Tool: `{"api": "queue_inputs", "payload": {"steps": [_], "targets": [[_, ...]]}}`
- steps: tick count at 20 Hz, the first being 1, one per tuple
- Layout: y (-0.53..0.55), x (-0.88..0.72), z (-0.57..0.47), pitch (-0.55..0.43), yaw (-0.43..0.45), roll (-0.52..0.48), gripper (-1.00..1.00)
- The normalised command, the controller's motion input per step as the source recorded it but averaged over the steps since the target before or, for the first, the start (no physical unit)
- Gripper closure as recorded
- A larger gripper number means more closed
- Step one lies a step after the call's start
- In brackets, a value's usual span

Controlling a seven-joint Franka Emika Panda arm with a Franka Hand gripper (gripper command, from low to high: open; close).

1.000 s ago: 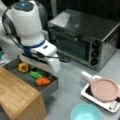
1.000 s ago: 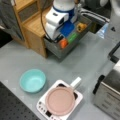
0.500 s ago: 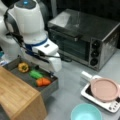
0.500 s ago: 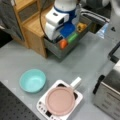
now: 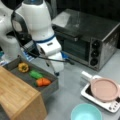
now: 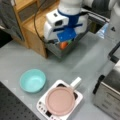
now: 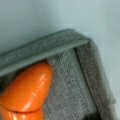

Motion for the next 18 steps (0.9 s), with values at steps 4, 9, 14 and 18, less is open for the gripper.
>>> {"api": "queue_inputs", "payload": {"steps": [4, 9, 14, 18], "targets": [[0.15, 0.43, 0.16, 0.060, -0.616, 0.160, -1.00], [0.16, 0.49, 0.15, 0.123, -0.667, 0.115, -1.00], [0.24, 0.48, 0.26, 0.396, -0.737, 0.101, -1.00], [0.24, 0.48, 0.33, 0.391, -0.547, 0.192, -1.00]]}}
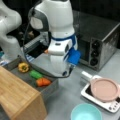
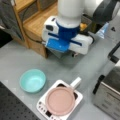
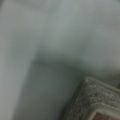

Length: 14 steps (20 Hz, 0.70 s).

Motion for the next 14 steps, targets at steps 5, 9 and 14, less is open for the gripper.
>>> {"api": "queue_inputs", "payload": {"steps": [5, 9, 14], "targets": [[0.17, 0.38, 0.21, 0.192, -0.456, 0.298, -1.00], [0.05, 0.21, 0.08, 0.160, -0.275, 0.210, -1.00], [-0.06, 0.22, 0.20, 0.241, -0.097, 0.154, -1.00]]}}
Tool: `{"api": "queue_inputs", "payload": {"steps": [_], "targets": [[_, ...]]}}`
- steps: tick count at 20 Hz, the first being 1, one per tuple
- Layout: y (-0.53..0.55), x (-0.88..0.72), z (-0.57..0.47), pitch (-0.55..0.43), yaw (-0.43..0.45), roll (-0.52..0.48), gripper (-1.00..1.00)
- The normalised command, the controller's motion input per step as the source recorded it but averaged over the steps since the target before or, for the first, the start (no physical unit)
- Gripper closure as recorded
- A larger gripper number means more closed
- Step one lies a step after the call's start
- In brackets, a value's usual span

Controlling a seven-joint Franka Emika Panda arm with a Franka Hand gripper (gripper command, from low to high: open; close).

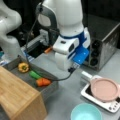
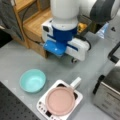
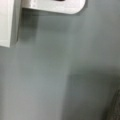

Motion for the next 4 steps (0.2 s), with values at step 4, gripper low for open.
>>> {"api": "queue_inputs", "payload": {"steps": [4], "targets": [[-0.14, 0.29, 0.20, 0.247, -0.047, 0.131, -1.00]]}}
